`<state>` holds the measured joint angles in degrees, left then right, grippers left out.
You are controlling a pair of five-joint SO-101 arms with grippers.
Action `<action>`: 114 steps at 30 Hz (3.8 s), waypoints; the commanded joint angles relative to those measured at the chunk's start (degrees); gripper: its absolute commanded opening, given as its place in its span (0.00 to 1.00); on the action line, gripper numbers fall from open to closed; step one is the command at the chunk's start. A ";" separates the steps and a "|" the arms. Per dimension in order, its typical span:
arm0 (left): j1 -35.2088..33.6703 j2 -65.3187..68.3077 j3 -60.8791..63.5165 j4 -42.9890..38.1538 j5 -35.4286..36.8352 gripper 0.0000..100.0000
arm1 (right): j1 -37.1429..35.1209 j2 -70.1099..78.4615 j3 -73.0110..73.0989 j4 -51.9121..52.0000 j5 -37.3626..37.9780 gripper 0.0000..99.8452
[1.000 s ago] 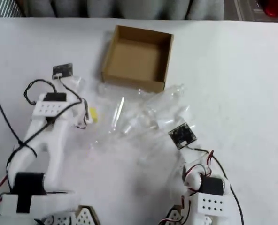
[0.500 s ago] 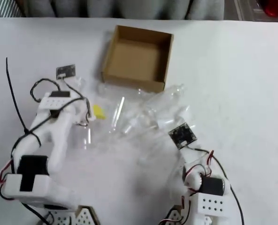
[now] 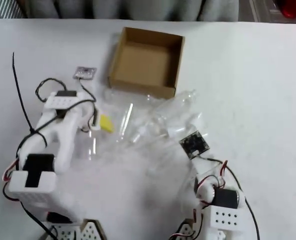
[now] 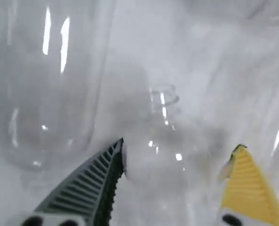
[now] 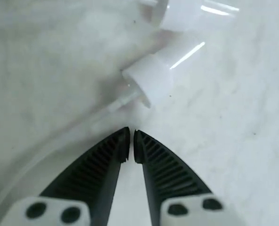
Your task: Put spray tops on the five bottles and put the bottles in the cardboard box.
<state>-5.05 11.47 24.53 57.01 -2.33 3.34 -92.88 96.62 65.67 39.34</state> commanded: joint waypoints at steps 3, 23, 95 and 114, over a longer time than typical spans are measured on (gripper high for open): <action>-0.04 -0.48 -3.43 1.05 -0.35 0.14 | -0.13 -10.42 0.18 1.01 0.79 0.02; 1.54 -21.14 12.22 -4.04 -0.35 0.02 | 9.80 -10.42 -3.96 -8.75 -4.75 0.02; -0.75 -36.70 23.82 -13.80 -0.35 0.02 | -12.53 141.14 -141.36 3.47 -28.75 0.01; -0.92 -36.88 24.88 -14.07 -0.35 0.02 | -14.20 145.10 -156.04 28.44 -19.34 0.02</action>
<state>-5.14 -22.73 50.20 44.79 -2.42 -9.49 53.32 -56.70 91.60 23.34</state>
